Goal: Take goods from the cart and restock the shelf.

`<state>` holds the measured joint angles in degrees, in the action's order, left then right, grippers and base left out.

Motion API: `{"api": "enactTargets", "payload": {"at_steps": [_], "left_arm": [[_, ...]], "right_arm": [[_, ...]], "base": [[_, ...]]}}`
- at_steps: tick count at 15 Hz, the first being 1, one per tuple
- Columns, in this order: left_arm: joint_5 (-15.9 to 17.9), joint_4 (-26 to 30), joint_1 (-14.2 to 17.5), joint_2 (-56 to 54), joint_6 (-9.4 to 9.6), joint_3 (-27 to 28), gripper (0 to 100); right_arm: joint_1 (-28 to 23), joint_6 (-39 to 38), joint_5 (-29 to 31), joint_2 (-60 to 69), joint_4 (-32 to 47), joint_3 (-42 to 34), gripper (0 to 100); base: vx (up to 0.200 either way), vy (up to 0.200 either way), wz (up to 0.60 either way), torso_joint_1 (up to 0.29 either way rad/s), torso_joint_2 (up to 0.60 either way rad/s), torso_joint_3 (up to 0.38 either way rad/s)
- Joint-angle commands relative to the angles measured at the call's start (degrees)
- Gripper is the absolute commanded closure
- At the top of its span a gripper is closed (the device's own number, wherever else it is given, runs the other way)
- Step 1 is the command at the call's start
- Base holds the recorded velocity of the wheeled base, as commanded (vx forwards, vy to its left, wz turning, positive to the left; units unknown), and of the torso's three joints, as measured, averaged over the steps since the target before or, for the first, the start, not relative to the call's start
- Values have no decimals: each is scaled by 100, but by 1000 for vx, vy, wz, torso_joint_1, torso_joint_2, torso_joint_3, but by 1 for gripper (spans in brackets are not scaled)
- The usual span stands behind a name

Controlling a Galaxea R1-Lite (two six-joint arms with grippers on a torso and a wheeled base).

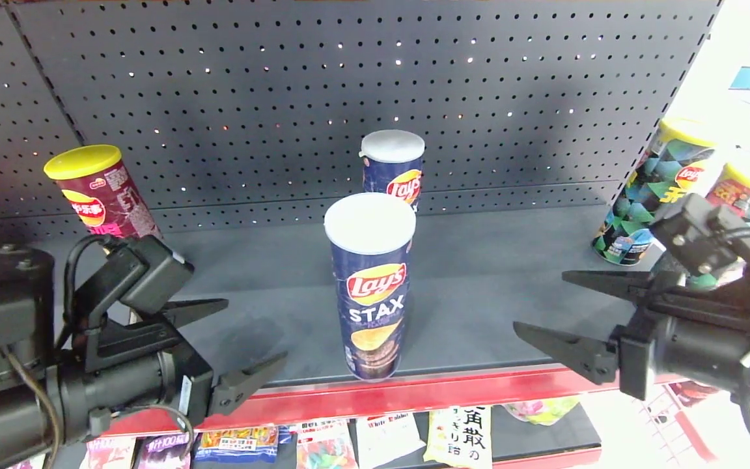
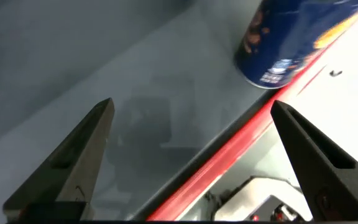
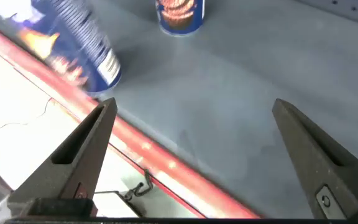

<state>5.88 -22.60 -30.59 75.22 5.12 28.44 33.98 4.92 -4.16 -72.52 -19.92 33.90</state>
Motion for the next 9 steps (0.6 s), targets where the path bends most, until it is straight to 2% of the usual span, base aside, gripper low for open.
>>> {"api": "enactTargets", "payload": {"at_steps": [1,4,7,9], "left_arm": [[1,1,0,503,42,144,0],[19,1,-9,881,270,355,0],[28,1,-26,1180,297,566,0],[28,-16,-35,1399,297,724,0]], "right_arm": [[-14,0,3,704,-3,-349,0],[-31,0,11,994,14,-499,0],[-84,-9,11,1188,23,-622,0],[-304,-9,3,1276,23,-666,0]], "base": [[0,0,0,0,0,0],[0,0,0,0,0,0],[0,0,0,0,0,0],[0,0,0,0,0,0]]}}
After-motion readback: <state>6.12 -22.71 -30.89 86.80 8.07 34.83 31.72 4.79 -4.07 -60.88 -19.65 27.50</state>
